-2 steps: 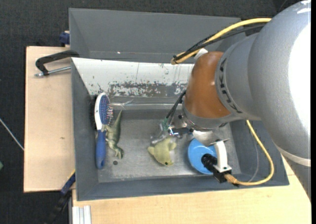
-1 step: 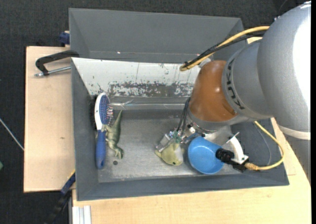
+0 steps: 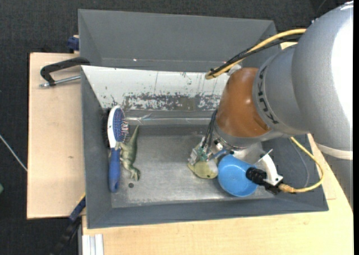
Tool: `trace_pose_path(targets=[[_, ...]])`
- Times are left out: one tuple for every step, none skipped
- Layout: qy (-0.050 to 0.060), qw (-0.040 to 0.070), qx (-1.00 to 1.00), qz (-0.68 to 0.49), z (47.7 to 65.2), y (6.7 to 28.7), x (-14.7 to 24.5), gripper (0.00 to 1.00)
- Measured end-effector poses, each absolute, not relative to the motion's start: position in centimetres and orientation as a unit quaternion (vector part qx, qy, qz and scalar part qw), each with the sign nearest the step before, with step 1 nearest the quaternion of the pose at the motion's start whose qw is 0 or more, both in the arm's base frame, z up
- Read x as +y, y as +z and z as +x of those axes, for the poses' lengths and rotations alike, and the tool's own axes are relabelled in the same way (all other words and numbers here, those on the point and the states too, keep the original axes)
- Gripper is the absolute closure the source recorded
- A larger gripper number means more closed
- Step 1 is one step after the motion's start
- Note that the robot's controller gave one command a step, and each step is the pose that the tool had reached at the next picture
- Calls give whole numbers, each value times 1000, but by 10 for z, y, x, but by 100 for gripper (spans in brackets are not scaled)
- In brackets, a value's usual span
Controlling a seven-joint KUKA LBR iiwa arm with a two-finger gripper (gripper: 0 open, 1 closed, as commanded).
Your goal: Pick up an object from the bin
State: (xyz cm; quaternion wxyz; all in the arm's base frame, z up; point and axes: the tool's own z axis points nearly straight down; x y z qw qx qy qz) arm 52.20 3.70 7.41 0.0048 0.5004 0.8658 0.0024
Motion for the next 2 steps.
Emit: trace_pose_path(targets=[[3,5,873,488,521,195,22,100],[3,4,891,453,525,246,19,100]])
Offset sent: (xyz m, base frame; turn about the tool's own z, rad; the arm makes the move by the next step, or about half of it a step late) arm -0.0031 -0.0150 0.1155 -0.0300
